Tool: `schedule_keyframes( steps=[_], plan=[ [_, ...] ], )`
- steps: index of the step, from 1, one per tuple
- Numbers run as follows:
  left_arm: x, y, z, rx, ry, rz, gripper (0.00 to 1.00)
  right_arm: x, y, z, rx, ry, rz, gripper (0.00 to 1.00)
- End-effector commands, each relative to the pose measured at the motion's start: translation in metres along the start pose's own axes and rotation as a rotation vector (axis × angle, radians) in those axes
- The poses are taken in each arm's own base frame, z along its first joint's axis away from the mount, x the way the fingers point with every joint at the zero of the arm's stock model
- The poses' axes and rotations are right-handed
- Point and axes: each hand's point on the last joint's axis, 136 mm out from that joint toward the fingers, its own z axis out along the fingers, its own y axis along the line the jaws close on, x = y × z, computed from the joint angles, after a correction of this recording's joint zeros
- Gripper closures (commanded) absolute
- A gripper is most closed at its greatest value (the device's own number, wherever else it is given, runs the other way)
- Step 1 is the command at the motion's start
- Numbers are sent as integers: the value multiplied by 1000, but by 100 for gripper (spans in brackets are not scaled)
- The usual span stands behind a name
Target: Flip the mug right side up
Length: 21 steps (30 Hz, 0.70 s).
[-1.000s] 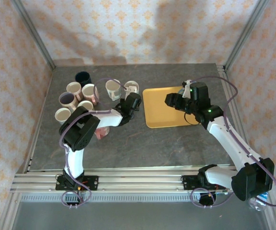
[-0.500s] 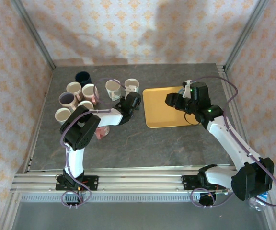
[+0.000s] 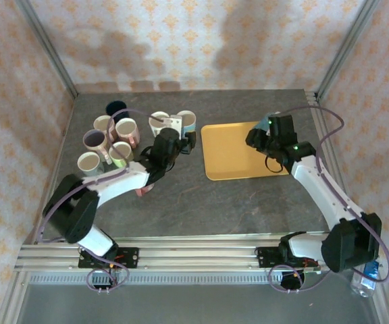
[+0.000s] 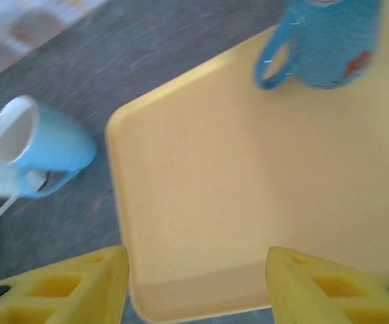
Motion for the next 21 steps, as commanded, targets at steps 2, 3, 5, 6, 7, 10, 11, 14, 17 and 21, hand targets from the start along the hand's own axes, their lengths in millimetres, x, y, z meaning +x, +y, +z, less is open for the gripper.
schedule_keyframes(
  steps=[2, 3, 5, 6, 7, 10, 11, 14, 17, 21],
  plan=[
    [11, -28, -29, 209, 38, 10, 40, -22, -31, 11, 165, -60, 145, 46],
    [12, -29, -34, 224, 45, 9, 40, -26, -30, 16, 173, -70, 156, 47],
    [14, -27, -39, 233, 83, -14, 40, -35, -31, 30, 203, -81, 187, 49],
    [16, -25, -41, 236, 101, -28, 40, -38, -33, 37, 224, -85, 202, 49],
    [16, -24, -42, 246, 114, -39, 40, -42, -36, 44, 255, -94, 224, 49],
    [14, -23, -46, 282, 113, -43, 40, -51, -41, 64, 321, -127, 282, 47],
    [13, -23, -49, 299, 103, -31, 40, -53, -42, 71, 341, -138, 303, 47],
    [12, -22, -54, 328, 85, 3, 39, -60, -42, 89, 395, -165, 337, 45],
    [15, -19, -56, 351, 115, 10, 39, -66, -40, 108, 431, -172, 357, 44],
    [24, -14, -55, 356, 155, 22, 39, -73, -34, 130, 476, -170, 353, 43]
  ],
)
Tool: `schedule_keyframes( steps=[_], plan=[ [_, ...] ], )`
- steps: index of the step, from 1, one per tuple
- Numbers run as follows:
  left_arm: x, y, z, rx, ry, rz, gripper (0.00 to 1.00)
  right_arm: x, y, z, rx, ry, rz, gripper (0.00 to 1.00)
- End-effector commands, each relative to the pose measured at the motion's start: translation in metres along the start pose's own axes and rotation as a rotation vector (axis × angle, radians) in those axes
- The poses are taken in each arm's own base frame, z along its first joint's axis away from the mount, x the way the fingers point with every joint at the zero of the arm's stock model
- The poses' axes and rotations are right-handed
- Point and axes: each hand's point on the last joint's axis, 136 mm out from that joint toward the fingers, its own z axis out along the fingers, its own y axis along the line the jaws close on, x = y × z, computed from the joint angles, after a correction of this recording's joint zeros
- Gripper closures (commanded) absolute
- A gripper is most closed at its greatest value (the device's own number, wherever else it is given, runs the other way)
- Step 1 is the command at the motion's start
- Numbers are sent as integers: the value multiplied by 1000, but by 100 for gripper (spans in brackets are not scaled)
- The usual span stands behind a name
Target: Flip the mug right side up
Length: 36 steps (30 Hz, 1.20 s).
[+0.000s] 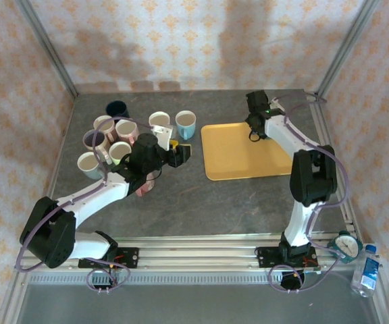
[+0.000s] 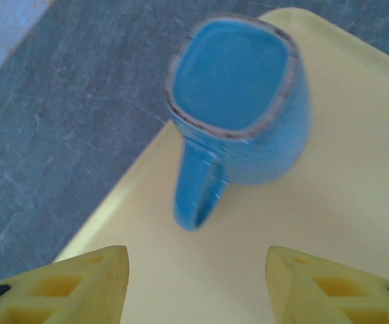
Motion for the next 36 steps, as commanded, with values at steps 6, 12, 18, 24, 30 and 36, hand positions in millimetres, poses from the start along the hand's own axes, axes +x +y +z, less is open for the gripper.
schedule_keyframes(
  steps=[6, 12, 18, 24, 30, 36],
  plan=[
    [2, -4, -11, 55, 23, 41, 39, -9, -5, 28, 182, -79, 69, 42],
    [1, 2, -15, 40, 1, 54, 39, -5, -8, 46, 238, -83, 69, 45],
    [4, 5, -15, 45, 6, 36, 39, -6, -17, 51, 284, -83, 7, 53],
    [6, 9, -14, 45, -3, 21, 39, -2, -33, 46, 278, -56, -51, 64],
    [10, 12, -12, 41, 0, 7, 40, 9, -42, 41, 221, -5, -148, 69],
    [8, 14, -14, 33, -5, 2, 40, 10, -40, 45, 188, 9, -261, 66]
  ],
)
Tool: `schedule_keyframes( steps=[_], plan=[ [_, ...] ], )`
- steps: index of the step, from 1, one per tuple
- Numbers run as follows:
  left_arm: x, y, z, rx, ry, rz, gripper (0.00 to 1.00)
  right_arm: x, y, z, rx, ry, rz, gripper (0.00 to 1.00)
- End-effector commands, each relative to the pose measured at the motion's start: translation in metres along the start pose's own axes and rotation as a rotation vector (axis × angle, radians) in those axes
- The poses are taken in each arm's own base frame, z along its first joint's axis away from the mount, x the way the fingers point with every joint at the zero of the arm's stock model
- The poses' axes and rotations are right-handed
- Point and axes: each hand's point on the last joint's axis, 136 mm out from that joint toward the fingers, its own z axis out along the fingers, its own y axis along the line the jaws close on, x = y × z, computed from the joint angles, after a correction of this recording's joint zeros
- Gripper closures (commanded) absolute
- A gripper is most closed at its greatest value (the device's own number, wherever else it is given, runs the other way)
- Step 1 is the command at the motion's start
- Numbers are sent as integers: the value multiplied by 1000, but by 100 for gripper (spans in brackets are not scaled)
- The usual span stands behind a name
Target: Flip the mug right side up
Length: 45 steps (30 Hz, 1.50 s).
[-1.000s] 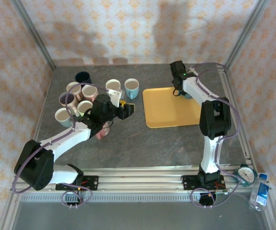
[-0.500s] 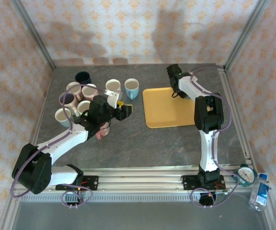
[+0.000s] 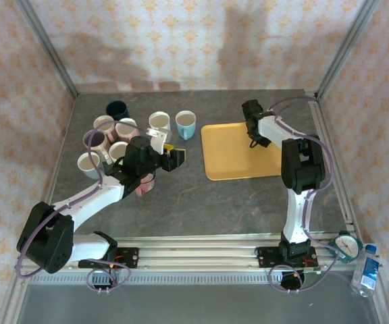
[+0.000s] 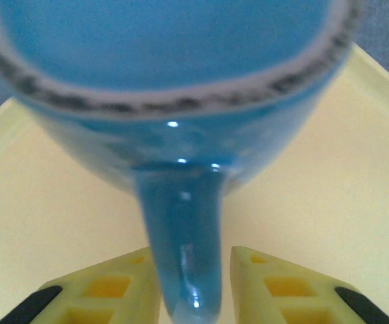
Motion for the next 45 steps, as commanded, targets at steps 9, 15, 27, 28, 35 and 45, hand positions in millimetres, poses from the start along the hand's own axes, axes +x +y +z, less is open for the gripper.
schedule_keyframes(
  steps=[9, 15, 27, 28, 35, 45],
  plan=[
    [-5, 2, -4, -7, -27, -17, 40, -24, 12, -12, -87, -65, -101, 65],
    [-7, 4, -4, -12, -29, -22, 40, -25, 8, -10, -77, -63, -85, 68],
    [-8, 5, -1, -17, -22, -36, 41, -26, 6, -12, -88, -72, -72, 85],
    [-8, 4, -1, -18, -23, -39, 42, -27, 6, -14, -94, -77, -73, 87],
    [-15, 2, -7, -17, -46, -100, 42, -31, 10, -45, -227, -107, -58, 95],
    [-36, -15, -20, 107, -179, -337, 42, -18, 28, -134, -629, -141, -82, 97]
  ],
)
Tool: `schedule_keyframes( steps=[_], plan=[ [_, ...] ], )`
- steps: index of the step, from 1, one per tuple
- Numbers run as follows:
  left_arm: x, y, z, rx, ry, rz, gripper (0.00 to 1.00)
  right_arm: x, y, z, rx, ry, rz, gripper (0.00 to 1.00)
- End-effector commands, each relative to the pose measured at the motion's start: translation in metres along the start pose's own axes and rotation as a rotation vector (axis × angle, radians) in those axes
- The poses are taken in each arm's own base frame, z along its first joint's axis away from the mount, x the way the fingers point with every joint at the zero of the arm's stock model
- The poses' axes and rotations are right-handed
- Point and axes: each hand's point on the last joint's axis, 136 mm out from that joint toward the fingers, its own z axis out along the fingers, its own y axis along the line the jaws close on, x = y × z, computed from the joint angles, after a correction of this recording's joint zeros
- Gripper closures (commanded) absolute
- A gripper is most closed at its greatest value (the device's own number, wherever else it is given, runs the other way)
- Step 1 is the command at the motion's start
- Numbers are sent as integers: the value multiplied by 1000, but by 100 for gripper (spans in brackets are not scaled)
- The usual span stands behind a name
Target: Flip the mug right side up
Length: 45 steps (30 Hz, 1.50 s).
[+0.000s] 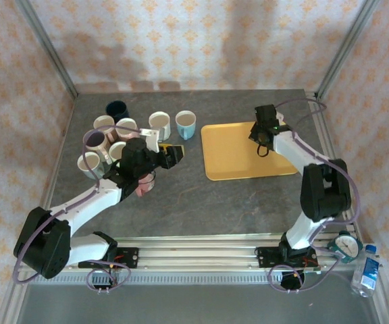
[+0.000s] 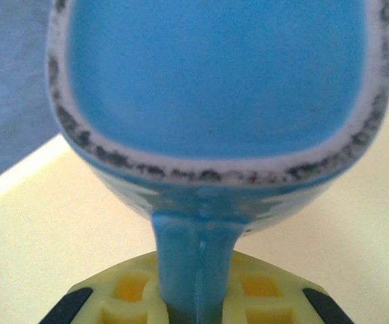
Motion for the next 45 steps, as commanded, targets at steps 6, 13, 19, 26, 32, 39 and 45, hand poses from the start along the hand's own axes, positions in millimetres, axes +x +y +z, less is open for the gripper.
schedule_keyframes(
  steps=[6, 13, 19, 26, 32, 39, 45],
  plan=[
    [-32, -29, -7, 170, -103, -346, 40, -25, 79, -87, -509, -111, 40, 97],
    [-43, -41, 2, 300, -112, -609, 40, -25, 117, -143, -795, -116, 92, 97],
    [-61, -60, 9, 532, -146, -805, 43, -15, 147, -182, -980, -99, 112, 98],
    [-57, -90, 30, 621, -65, -858, 47, -4, 165, -197, -1078, -74, 142, 99],
    [-62, -108, 33, 647, -68, -854, 48, -1, 168, -199, -1092, -53, 150, 99],
    [-68, -120, 36, 664, -84, -875, 52, 3, 170, -207, -1141, -28, 197, 100],
    [-66, -120, 44, 650, -65, -910, 54, 5, 169, -213, -1165, -25, 213, 100]
  ],
)
